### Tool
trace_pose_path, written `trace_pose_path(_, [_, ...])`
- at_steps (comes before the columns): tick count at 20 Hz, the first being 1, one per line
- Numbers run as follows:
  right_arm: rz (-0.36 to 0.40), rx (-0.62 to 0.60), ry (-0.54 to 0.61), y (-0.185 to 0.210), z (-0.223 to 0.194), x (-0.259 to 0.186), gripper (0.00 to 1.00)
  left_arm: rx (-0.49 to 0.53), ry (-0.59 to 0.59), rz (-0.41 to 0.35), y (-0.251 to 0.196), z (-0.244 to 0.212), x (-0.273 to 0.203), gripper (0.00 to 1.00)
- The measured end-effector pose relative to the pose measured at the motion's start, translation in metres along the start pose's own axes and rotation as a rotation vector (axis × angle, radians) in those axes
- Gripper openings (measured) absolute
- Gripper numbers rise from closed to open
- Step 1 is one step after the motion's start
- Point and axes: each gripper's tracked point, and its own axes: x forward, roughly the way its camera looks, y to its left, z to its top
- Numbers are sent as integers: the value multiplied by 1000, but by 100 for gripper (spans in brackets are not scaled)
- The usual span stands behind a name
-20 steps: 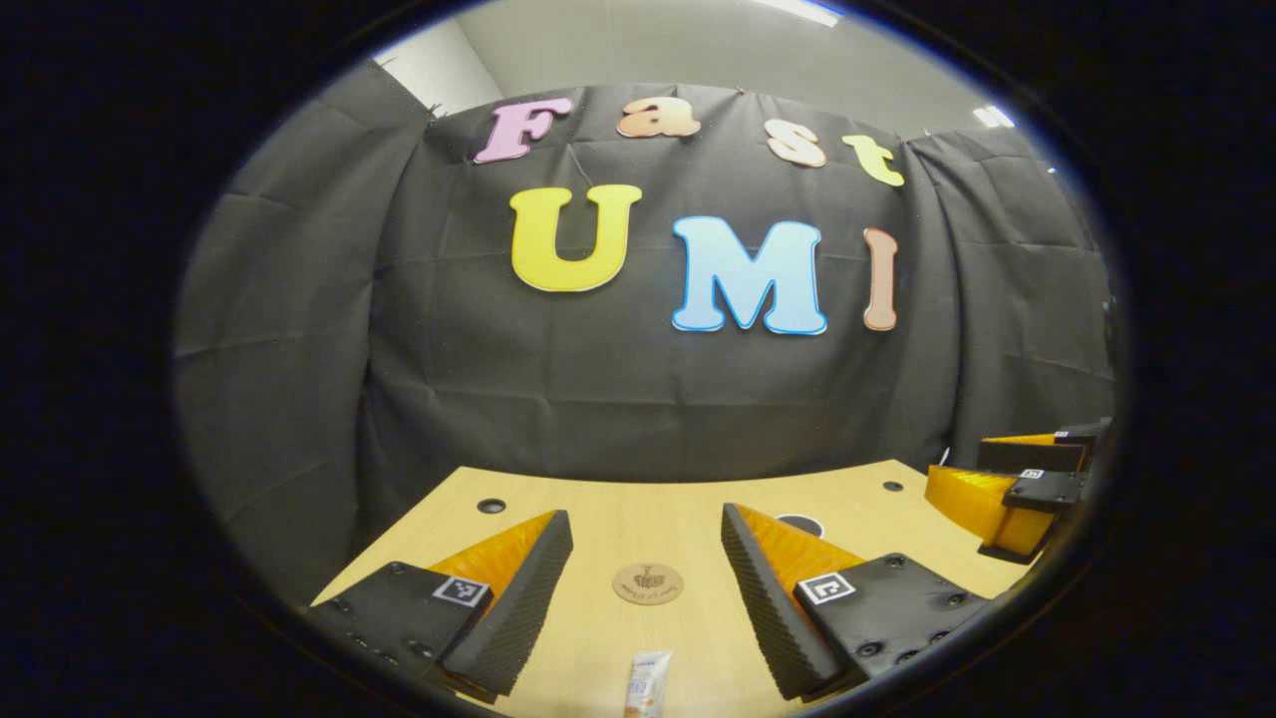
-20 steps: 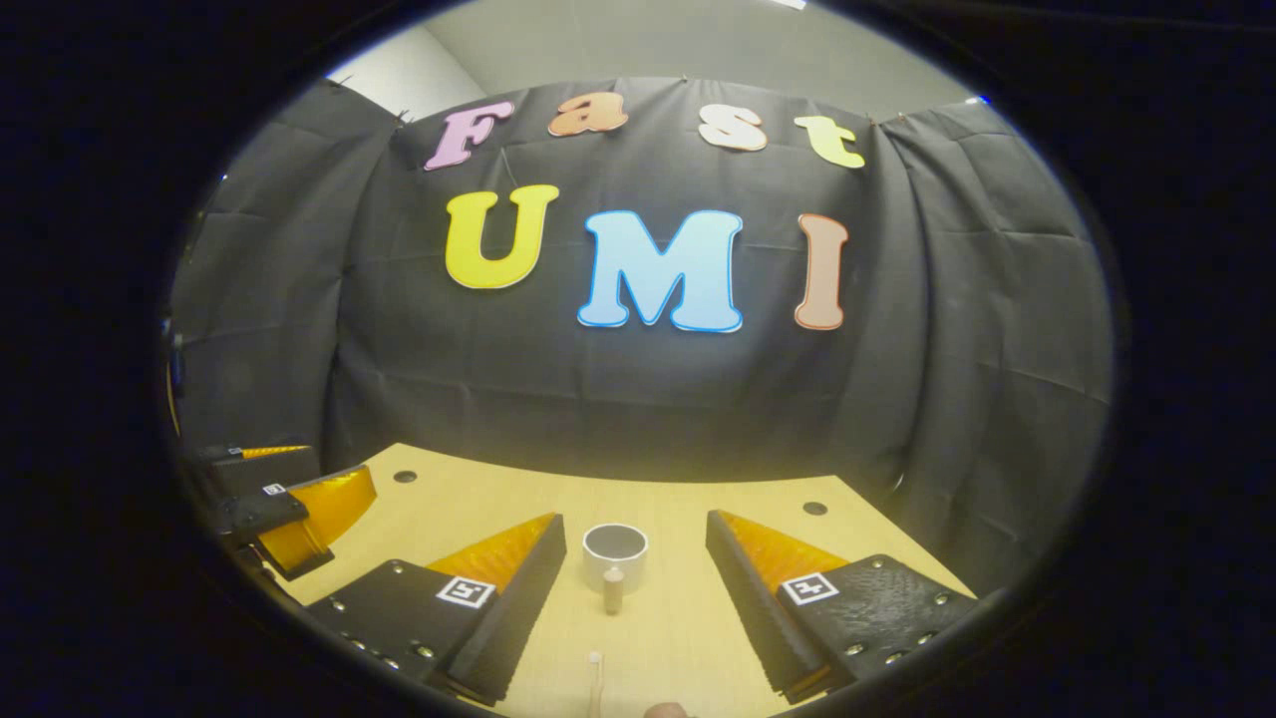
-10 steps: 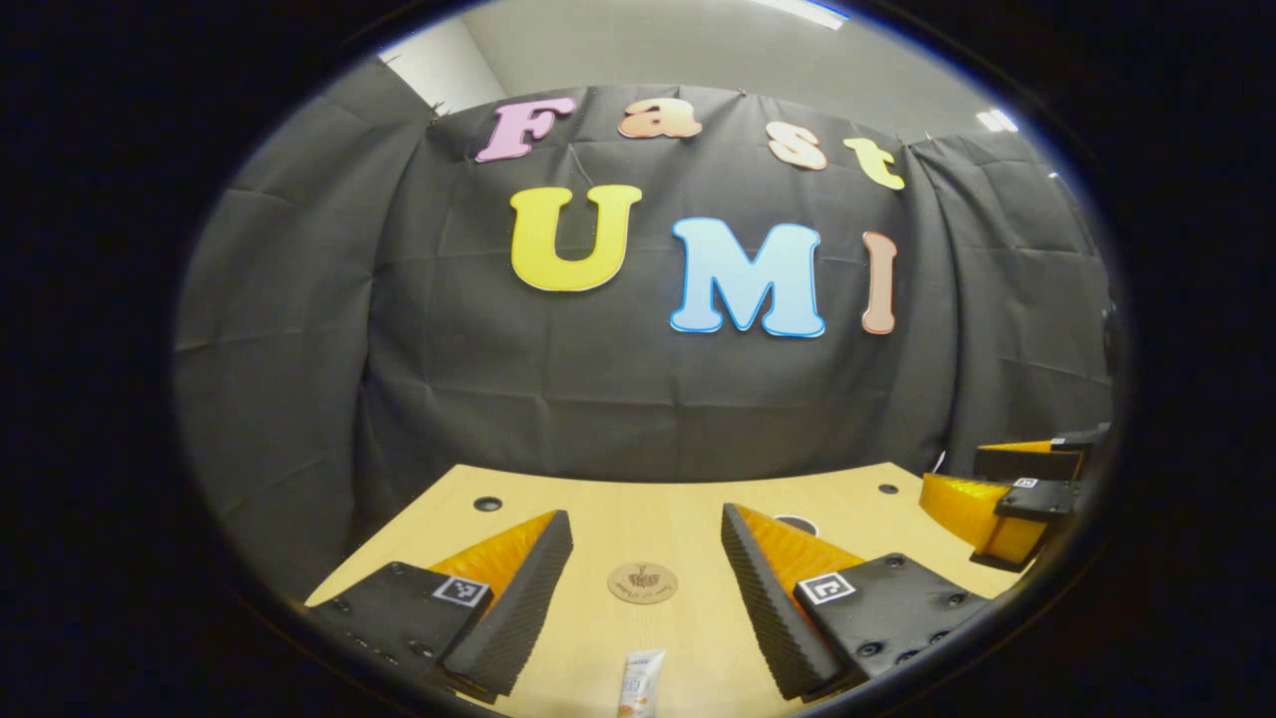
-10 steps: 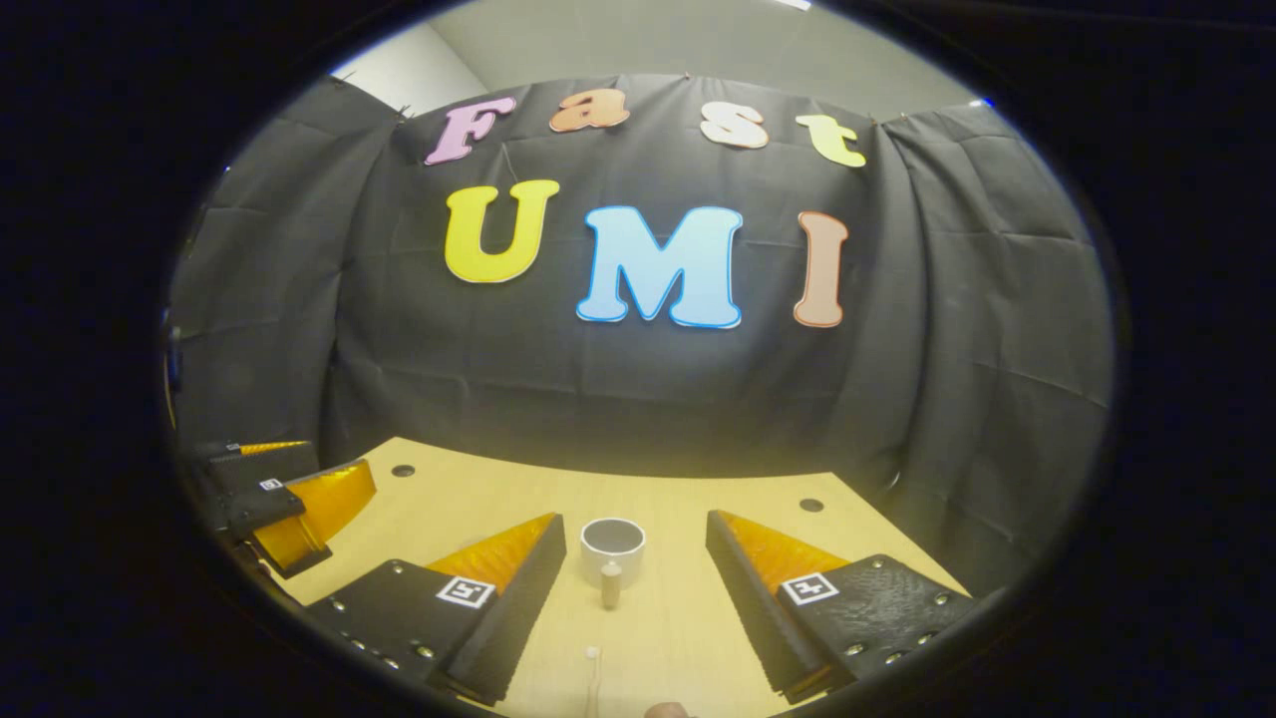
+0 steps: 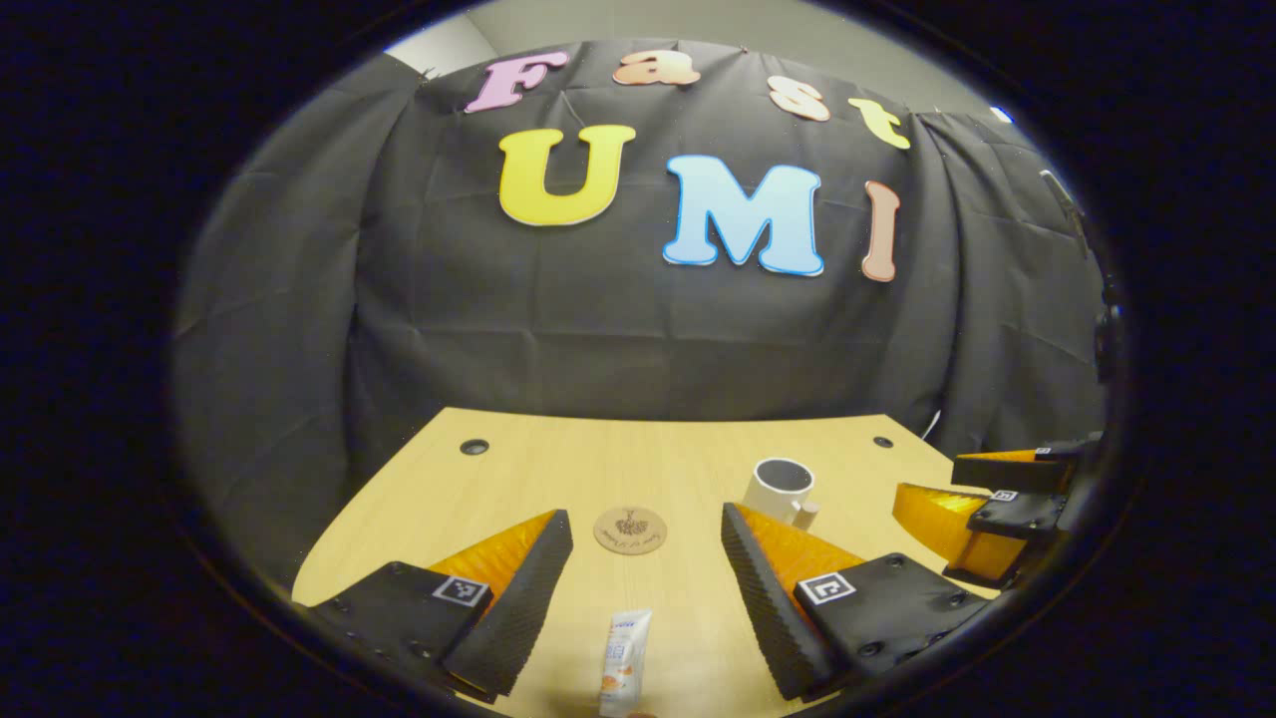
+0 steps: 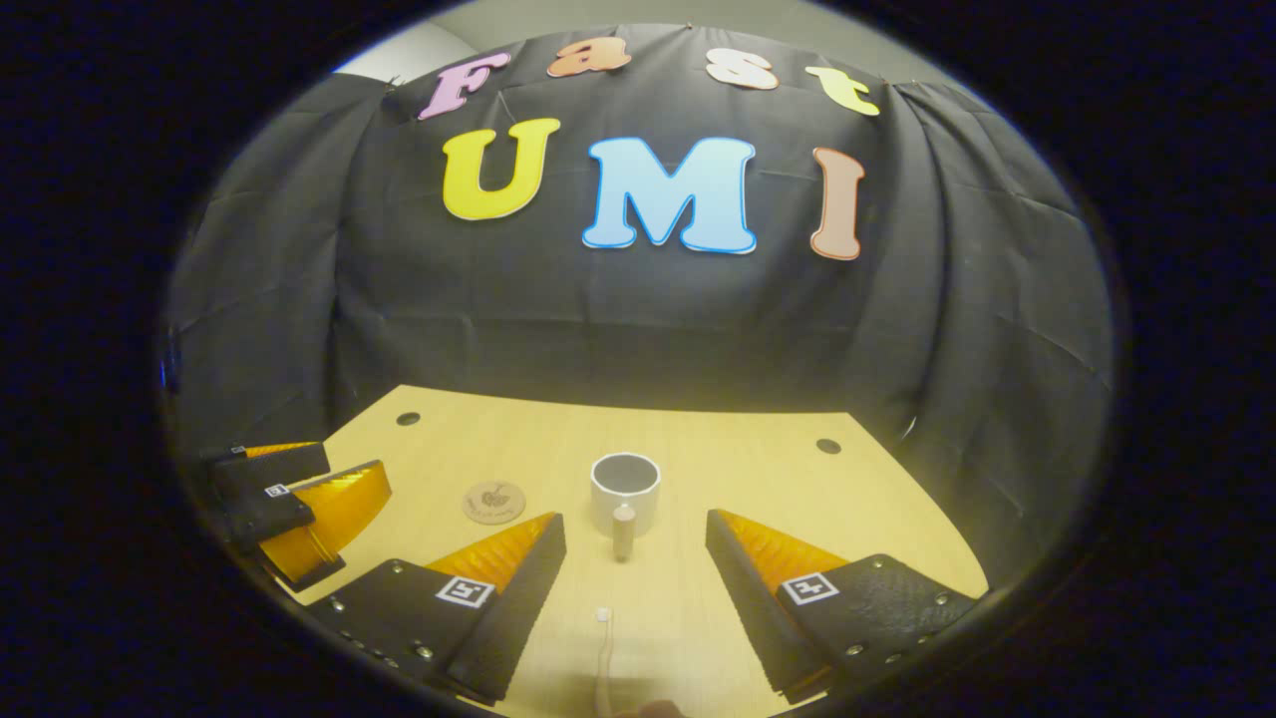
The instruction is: Put the toothbrush and toothpaste on the desktop into the cup, then pick up the cup and place it on the coaster on the desktop.
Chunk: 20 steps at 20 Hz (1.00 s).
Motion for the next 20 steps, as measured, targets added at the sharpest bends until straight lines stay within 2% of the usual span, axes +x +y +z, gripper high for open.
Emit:
trace_pose_path(2, [12, -3, 43, 3, -12, 3, 89, -18, 50, 1, 1, -14, 5, 96])
trace_pose_path(3, [21, -3, 75, 6, -21, 8, 89, -22, 83, 4, 3, -23, 10, 92])
trace_pose_path(4, [27, -3, 102, 7, -27, 11, 89, -23, 109, 6, 5, -30, 13, 96])
trace_pose_path(8, [53, 2, 218, 12, -56, 19, 89, -20, 246, 14, 8, -66, 29, 97])
trace_pose_path(9, [58, 1, 244, 13, -63, 19, 89, -10, 289, 24, 11, -78, 32, 93])
trace_pose_path(10, [64, -3, 272, 14, -70, 22, 89, -4, 332, 26, 14, -90, 34, 97])
trace_pose_path(20, [102, 4, 555, 21, -140, 41, 89, -16, 707, 55, 15, -183, 50, 97])
